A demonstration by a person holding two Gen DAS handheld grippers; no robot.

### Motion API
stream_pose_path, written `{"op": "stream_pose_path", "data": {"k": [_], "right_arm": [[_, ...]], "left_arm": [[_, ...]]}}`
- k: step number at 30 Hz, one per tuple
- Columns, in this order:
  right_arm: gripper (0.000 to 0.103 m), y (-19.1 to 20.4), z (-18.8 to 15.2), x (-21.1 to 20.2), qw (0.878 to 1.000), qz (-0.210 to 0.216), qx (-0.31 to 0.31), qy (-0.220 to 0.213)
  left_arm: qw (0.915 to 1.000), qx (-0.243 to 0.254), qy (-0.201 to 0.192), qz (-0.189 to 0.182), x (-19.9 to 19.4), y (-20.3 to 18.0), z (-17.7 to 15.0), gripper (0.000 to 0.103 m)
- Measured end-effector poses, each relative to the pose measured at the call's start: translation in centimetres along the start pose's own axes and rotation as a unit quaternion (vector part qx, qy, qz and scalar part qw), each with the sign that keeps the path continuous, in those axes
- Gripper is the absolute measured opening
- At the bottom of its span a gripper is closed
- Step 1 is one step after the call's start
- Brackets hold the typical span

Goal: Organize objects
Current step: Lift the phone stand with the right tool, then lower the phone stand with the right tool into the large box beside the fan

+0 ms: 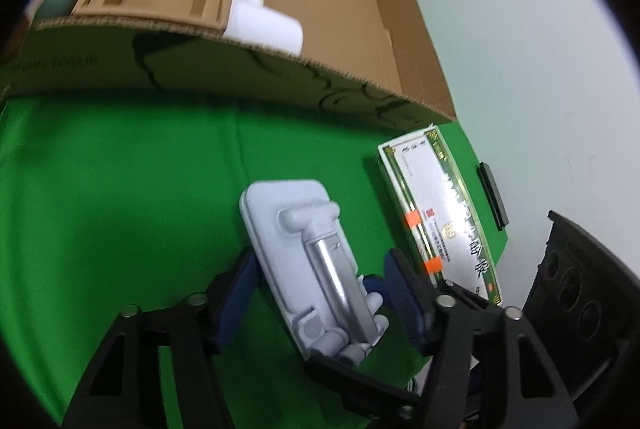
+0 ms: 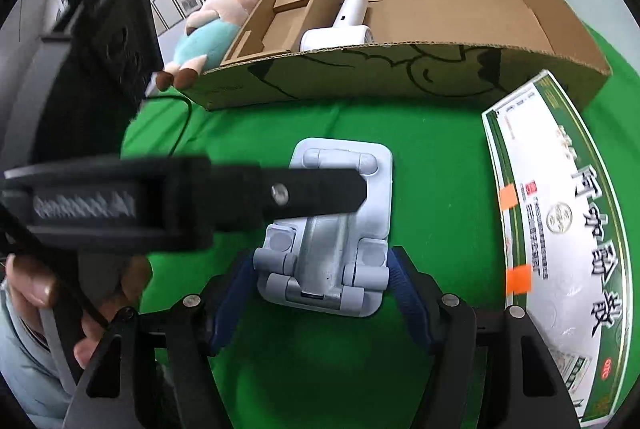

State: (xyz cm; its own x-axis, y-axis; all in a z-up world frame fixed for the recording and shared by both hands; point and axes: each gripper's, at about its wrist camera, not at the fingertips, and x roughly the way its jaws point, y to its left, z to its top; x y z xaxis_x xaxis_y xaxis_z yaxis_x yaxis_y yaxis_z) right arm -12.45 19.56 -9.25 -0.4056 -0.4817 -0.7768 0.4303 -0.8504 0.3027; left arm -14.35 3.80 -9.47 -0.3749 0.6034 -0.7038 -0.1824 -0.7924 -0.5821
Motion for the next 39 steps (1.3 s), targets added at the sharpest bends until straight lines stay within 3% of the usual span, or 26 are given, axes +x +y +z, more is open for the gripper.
{"op": "stream_pose_path", "data": {"k": [2,8,16,24,32,39], "right_arm": [[0.065,-0.2,-0.2,-0.3,1.0,0.011,0.009,-0.001],[0.065,0.5,-3.0,-0.9,1.0,0.004,-0.004,-0.008],[0.064,1.5,-2.2,-1.2,0.999,0.004,-0.01,-0.038],[0.063,3.0,2.6,-4.5,0.991,0.012,-0.023,-0.132],[0.062,3.6,8.8,-10.3,0.975,0.0,-0.05,-0.218],[0.062,3.5,16.4,-13.6,0.966,-0.005,-0.068,-0.249]], "left_arm": [[0.9999,0.001,0.001,0.013,0.1,-0.1,-0.2,0.045],[0.9997,-0.006,0.002,0.023,-0.6,0.3,-0.7,0.044],[0.9994,0.014,-0.019,0.025,-2.7,-0.9,-0.4,0.039],[0.9935,0.071,-0.082,0.033,-7.7,-5.2,2.9,0.036],[0.9767,0.15,-0.149,0.037,-11.8,-12.0,8.5,0.035],[0.9647,0.183,-0.185,0.041,-14.8,-15.7,15.0,0.034]]}}
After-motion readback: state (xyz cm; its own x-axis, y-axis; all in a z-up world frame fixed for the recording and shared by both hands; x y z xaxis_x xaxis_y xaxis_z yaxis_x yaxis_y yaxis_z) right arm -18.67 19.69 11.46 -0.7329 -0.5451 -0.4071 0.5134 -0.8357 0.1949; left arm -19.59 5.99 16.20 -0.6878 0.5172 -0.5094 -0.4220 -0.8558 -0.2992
